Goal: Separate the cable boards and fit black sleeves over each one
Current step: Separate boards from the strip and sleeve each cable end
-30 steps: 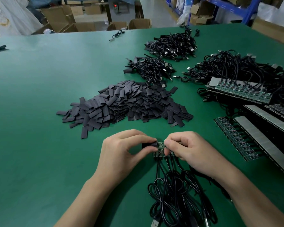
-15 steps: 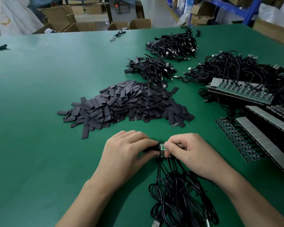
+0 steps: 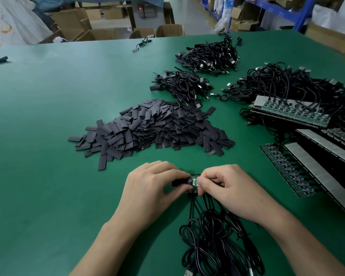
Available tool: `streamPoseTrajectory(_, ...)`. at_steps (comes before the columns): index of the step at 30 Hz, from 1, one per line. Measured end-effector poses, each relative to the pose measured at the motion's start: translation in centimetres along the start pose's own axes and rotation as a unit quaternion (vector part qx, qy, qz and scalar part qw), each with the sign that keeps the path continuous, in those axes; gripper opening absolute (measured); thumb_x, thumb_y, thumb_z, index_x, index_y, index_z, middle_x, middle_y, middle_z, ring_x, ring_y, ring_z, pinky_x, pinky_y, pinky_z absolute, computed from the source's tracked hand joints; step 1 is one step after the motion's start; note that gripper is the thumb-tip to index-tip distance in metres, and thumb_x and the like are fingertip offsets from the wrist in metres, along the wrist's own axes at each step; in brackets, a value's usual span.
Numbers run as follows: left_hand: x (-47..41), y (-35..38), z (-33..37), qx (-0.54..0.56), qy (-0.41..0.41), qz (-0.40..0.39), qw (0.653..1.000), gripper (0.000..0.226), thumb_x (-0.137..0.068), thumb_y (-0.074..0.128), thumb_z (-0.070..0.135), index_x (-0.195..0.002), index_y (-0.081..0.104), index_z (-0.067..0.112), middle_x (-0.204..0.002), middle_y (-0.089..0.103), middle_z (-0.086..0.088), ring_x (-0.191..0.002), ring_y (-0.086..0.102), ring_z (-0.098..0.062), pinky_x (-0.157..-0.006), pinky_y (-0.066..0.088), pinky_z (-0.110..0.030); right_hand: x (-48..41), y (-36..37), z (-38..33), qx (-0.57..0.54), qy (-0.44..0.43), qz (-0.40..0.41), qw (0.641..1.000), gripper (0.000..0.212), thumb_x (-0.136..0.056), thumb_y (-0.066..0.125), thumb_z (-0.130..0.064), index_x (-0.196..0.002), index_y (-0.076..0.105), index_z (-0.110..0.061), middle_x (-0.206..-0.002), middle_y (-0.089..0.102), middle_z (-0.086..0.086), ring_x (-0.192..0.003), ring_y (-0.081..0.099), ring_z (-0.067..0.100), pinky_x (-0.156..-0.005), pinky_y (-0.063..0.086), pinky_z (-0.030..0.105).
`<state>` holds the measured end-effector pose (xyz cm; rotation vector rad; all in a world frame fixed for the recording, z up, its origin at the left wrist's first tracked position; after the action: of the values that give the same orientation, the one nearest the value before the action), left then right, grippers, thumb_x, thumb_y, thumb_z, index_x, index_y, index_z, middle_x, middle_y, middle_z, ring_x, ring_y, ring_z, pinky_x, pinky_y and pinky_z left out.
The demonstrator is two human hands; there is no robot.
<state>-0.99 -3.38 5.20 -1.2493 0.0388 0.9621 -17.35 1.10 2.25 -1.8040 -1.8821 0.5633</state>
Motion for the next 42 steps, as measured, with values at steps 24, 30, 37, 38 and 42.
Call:
streamPoseTrajectory(24,-0.1,0.4,0.6,-0.005,0.044,-0.022,0.999,0.019,-0.093,0.074,0.043,-0.099,0.079,0.025,-0.092,0.070,0.013,-0.080,0.065,-0.010,-0.068,0.055,-0.032,0.2,0.4,-0.3,0.034,-0.023,-0.001,0.999,0.031,-0.091,0.048,-0.054,-0.079,0.069,-0.035,-0.060,0.057,0.005,-0.048,0.038,0.012,-0.052,0.036,0.044)
streamPoseTrajectory(30,-0.1,0.1,0.0,0.020,0.019,-0.005,1.000,0.018,-0.090,0.079,0.040,-0.100,0.079,0.026,-0.093,0.071,0.013,-0.081,0.067,-0.009,-0.069,0.056,-0.033,0.0,0.2,-0.2,-0.030,-0.017,-0.014,0.999,0.021,-0.096,0.056,-0.051,-0.093,0.071,-0.037,-0.077,0.069,0.004,-0.070,0.062,0.030,-0.067,0.051,0.048)
streamPoseTrajectory(37,0.0,-0.5,-0.3,0.021,0.016,0.035,0.999,0.018,-0.090,0.079,0.039,-0.098,0.080,0.023,-0.092,0.071,0.011,-0.080,0.067,-0.008,-0.068,0.056,-0.032,0.0,-1.3,0.4,-0.081,-0.006,-0.009,0.997,0.011,-0.095,0.070,-0.029,-0.083,0.070,-0.028,-0.067,0.063,-0.011,-0.061,0.056,0.003,-0.066,0.052,0.036)
streamPoseTrajectory(38,0.0,-0.5,-0.2,0.019,0.020,0.038,0.999,0.018,-0.090,0.079,0.039,-0.097,0.080,0.023,-0.092,0.071,0.011,-0.079,0.067,-0.008,-0.067,0.057,-0.032,0.0,-1.3,0.4,-0.075,-0.005,-0.012,0.997,0.013,-0.095,0.070,-0.029,-0.082,0.070,-0.027,-0.065,0.062,-0.012,-0.061,0.056,0.002,-0.064,0.051,0.033)
streamPoseTrajectory(42,-0.1,-0.3,0.4,0.028,0.046,0.037,0.998,0.018,-0.090,0.079,0.039,-0.096,0.081,0.022,-0.091,0.072,0.011,-0.078,0.068,-0.008,-0.068,0.057,-0.030,-0.1,-0.8,0.4,-0.079,-0.008,-0.030,0.996,0.013,-0.096,0.071,-0.029,-0.083,0.073,-0.030,-0.066,0.062,-0.017,-0.062,0.054,-0.002,-0.063,0.045,0.019)
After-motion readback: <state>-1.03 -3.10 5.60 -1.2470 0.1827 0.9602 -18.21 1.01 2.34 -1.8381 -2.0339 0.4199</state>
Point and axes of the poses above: each hand's wrist, its own x-axis away from the middle knuckle, its own y-axis out of the palm, z = x × y, the point moved 7 cm from there along -x, towards the middle knuckle
